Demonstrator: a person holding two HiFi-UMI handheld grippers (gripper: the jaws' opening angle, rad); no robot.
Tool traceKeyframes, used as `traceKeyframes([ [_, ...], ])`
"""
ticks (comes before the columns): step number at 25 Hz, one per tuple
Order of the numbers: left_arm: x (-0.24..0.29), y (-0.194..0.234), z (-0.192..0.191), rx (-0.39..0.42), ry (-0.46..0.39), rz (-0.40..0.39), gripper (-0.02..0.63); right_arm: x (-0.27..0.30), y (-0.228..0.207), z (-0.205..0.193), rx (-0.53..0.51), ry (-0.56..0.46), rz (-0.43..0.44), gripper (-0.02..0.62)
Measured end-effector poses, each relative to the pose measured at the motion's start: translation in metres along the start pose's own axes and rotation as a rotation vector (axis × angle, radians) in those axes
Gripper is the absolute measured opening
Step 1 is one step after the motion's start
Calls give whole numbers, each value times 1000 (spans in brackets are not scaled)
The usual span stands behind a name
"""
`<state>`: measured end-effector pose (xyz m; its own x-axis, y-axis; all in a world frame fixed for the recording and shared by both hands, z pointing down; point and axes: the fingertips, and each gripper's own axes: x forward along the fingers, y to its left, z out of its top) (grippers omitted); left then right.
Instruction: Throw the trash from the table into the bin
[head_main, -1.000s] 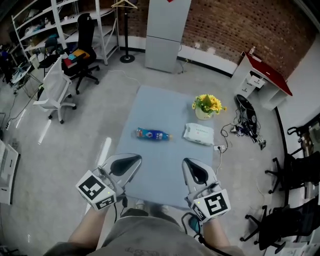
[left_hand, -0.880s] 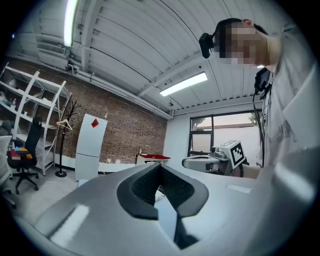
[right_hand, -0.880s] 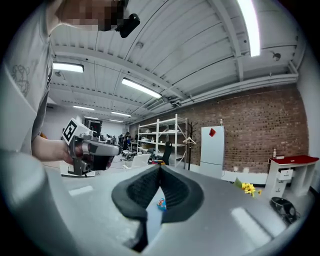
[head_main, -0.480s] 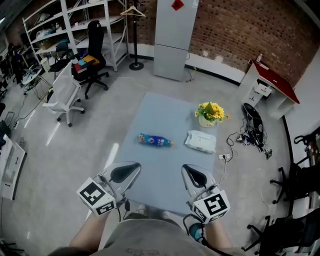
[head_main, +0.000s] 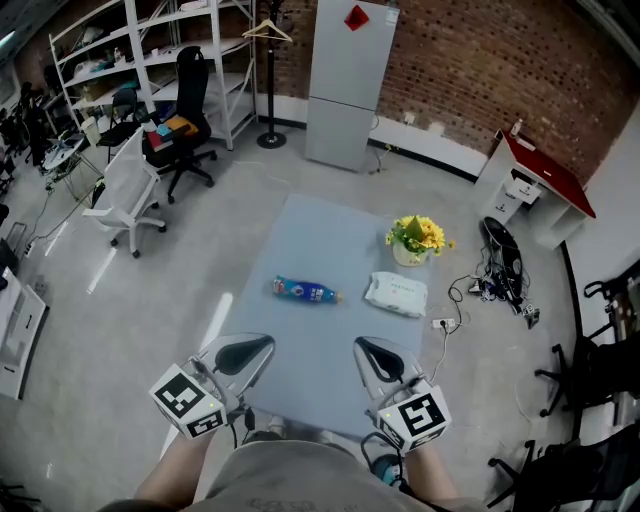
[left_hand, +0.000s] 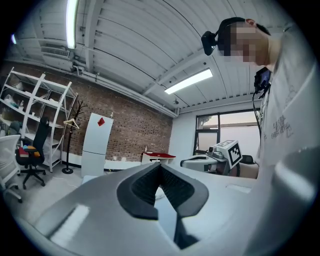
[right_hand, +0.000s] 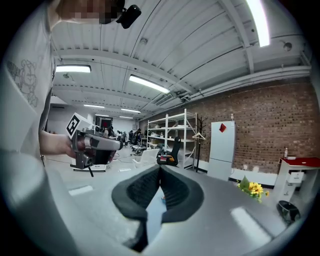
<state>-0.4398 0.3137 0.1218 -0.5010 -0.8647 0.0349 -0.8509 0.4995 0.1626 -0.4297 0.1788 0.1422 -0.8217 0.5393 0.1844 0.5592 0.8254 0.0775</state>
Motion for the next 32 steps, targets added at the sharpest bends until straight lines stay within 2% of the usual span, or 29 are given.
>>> traceKeyframes([
  [9, 1, 21, -5, 3, 1, 19, -2, 10, -14, 3, 15, -52, -52, 3],
  [14, 5, 45, -2, 0, -9, 42, -2, 30, -24, 9, -65, -13, -69, 7],
  [16, 8, 56, 3, 10, -20, 49, -2, 44, -24, 12, -113, 10, -56, 35],
  [23, 22, 92, -2, 16, 3, 40, -2, 99, -29, 0, -289, 133, 17, 121],
  [32, 45, 145, -39, -26, 54, 31, -2, 176, -38, -66, -404, 375, 130, 233],
])
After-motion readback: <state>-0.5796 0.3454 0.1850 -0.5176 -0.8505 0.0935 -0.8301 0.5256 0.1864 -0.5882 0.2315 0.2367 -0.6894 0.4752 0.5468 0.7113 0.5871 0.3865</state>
